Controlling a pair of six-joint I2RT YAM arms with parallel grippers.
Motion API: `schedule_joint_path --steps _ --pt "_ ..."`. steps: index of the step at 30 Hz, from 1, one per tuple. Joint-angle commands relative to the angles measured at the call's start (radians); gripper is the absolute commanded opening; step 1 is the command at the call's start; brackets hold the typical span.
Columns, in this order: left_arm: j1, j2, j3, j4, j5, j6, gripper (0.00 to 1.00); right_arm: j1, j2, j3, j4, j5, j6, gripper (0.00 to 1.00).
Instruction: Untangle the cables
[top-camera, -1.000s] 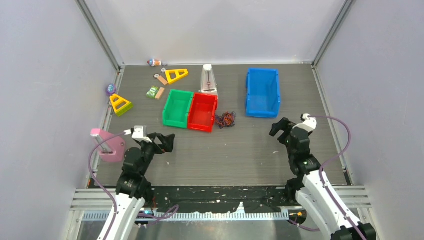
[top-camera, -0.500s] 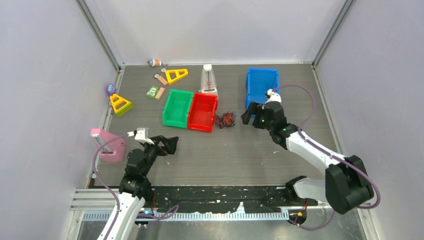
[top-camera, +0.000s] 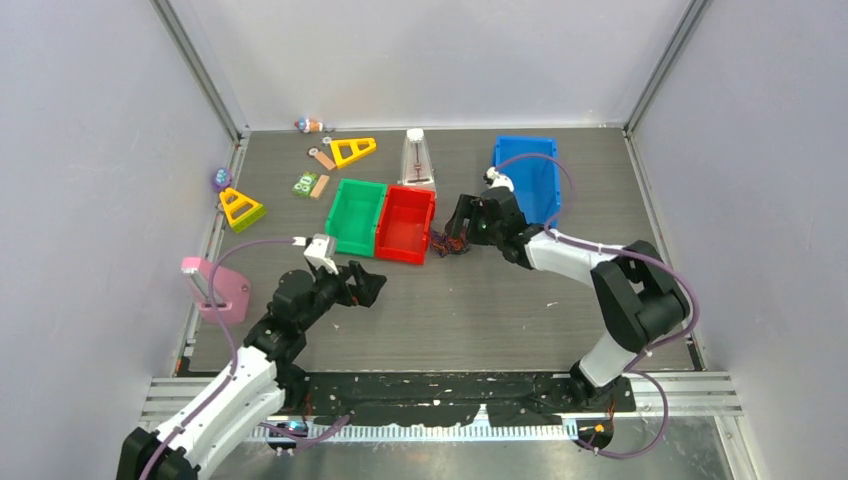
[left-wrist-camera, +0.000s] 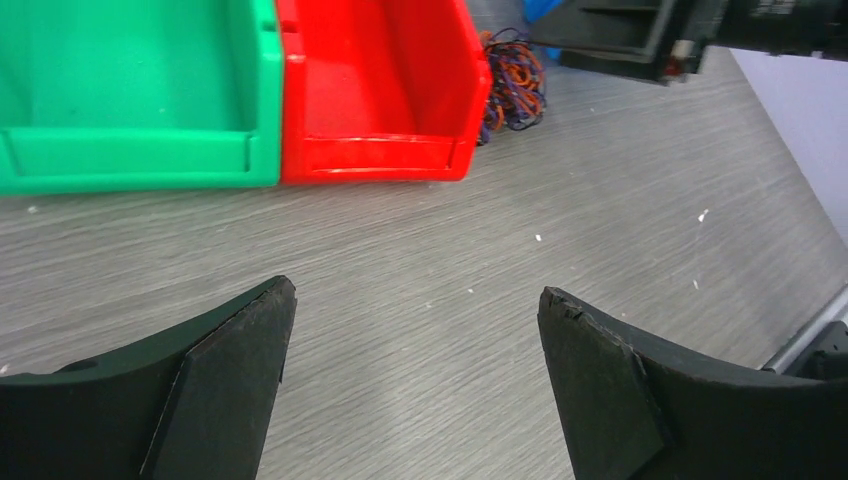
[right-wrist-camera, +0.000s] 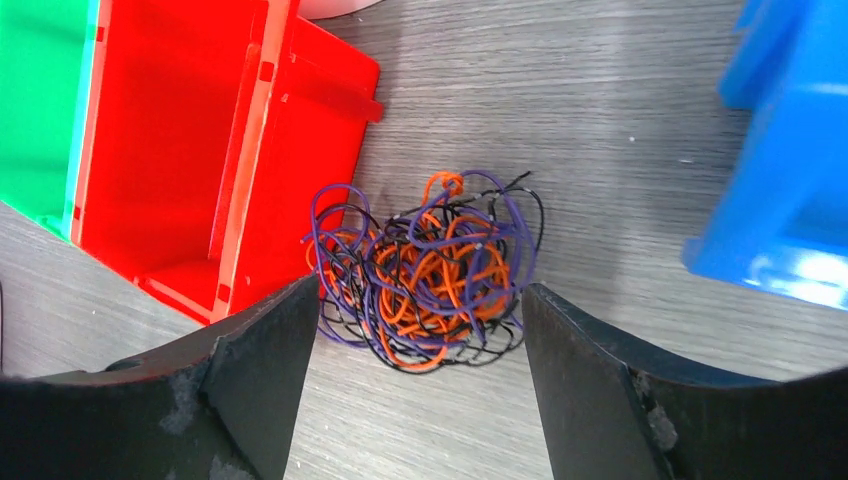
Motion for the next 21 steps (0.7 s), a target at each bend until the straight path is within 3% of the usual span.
schedule_joint_path --steps 1,8,10,11,13,21 --pt "-0.081 0.081 0.086 0.031 -0.033 -0.008 0.92 0.014 0.068 0.067 0.065 0.007 0.041 0.77" --pt "-0.138 0.218 0.22 -0.012 -0.044 0.022 0.91 0.016 0.144 0.088 0.077 0.002 0.029 0.51" --pt "-0.145 0.26 0.268 -0.033 -0.046 0.032 0.91 0.016 0.149 0.086 0.076 -0.004 0.022 0.35" --pt "-0.146 0.284 0.298 -0.057 -0.045 0.039 0.91 0.016 0.147 0.081 0.074 -0.004 0.018 0.2" --pt "-0.151 0.336 0.357 -0.089 -0.053 0.052 0.91 0.016 0.124 0.059 0.07 0.008 0.014 0.08" --pt "-0.181 0.582 0.594 -0.147 0.024 0.085 0.91 -0.018 -0.161 -0.105 0.018 0.129 -0.019 0.06"
